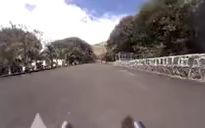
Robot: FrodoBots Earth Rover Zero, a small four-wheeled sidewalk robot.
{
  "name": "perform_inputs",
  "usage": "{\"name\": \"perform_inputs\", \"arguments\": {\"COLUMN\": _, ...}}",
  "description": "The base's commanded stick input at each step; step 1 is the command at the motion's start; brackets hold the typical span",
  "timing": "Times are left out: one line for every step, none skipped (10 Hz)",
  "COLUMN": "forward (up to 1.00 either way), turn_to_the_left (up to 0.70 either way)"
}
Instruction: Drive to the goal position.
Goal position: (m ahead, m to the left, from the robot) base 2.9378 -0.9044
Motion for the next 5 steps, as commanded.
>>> {"name": "perform_inputs", "arguments": {"forward": 0.70, "turn_to_the_left": 0.00}}
{"name": "perform_inputs", "arguments": {"forward": 0.70, "turn_to_the_left": 0.00}}
{"name": "perform_inputs", "arguments": {"forward": 0.70, "turn_to_the_left": 0.00}}
{"name": "perform_inputs", "arguments": {"forward": 0.70, "turn_to_the_left": 0.00}}
{"name": "perform_inputs", "arguments": {"forward": 0.70, "turn_to_the_left": 0.00}}
